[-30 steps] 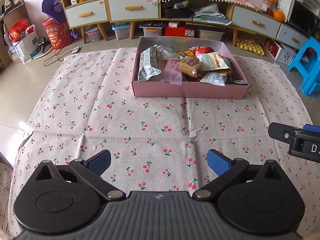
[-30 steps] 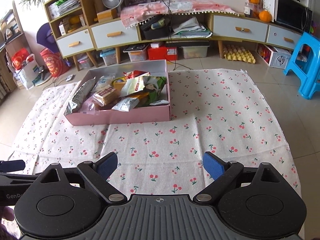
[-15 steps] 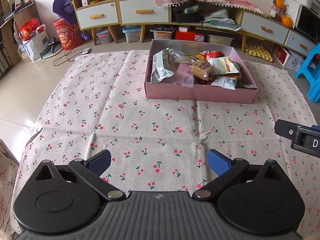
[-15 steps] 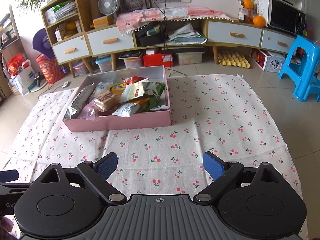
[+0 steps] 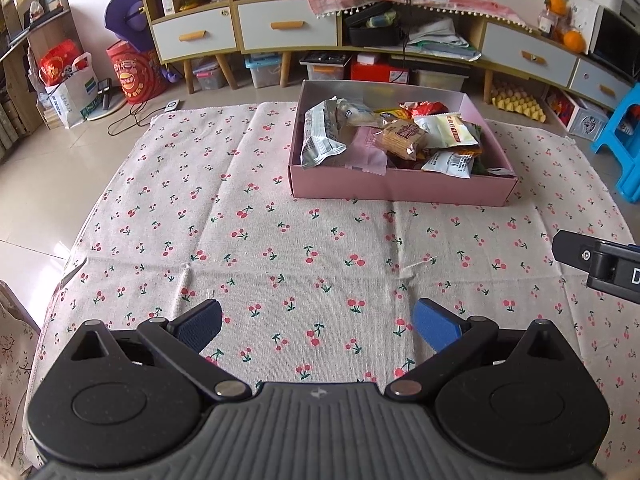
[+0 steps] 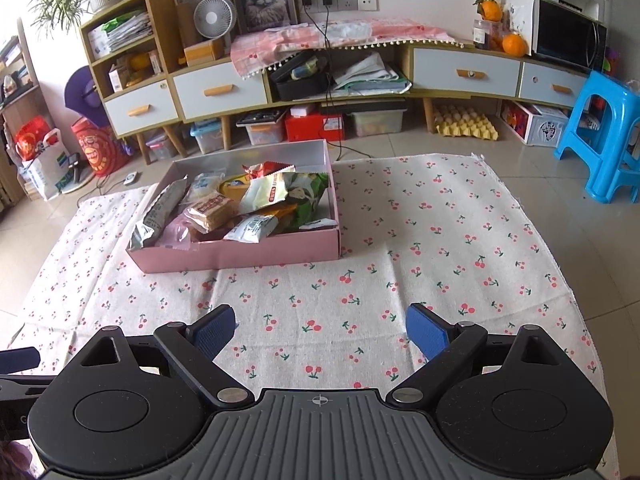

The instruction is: Organize snacks

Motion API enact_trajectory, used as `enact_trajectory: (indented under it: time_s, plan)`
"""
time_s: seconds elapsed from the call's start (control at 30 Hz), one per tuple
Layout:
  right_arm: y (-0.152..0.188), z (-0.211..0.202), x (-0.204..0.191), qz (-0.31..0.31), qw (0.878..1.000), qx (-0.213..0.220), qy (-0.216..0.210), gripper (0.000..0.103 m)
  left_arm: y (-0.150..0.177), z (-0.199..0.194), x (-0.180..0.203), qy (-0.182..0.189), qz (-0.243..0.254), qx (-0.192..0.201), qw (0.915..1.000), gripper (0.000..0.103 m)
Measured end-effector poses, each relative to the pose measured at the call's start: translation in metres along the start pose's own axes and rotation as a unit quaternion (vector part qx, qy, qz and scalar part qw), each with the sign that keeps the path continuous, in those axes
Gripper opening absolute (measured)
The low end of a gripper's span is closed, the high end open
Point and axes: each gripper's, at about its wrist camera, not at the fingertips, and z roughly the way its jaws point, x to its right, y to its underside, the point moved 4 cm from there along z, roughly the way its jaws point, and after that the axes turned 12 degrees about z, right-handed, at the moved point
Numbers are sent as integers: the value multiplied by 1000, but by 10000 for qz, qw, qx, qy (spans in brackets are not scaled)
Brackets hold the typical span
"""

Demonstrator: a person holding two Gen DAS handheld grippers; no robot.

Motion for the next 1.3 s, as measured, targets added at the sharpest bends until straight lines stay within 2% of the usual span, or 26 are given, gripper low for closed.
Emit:
enact_trajectory:
  time_s: [1.3]
  plan:
    - [8, 7, -4, -47, 9998, -178, -7, 94, 3, 0, 1, 49, 45, -103, 9999, 102]
